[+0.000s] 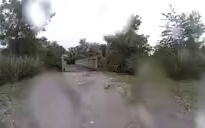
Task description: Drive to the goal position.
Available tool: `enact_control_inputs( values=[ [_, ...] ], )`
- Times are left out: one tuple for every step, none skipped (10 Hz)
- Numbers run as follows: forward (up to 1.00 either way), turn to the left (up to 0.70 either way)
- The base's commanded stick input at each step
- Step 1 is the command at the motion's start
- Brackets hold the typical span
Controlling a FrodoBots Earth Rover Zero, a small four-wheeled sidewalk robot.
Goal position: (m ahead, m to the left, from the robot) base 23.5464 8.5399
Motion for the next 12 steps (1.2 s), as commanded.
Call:
enact_control_inputs(
  values=[
    [0.85, 0.0],
    [0.85, 0.0],
    [0.85, 0.0],
    [0.85, 0.0],
    [0.85, 0.0],
    [0.85, 0.14],
    [0.85, 0.34],
    [0.85, 0.34],
    [0.85, 0.34],
    [0.85, 0.34],
    [0.85, 0.29],
    [0.85, 0.11]
  ],
)
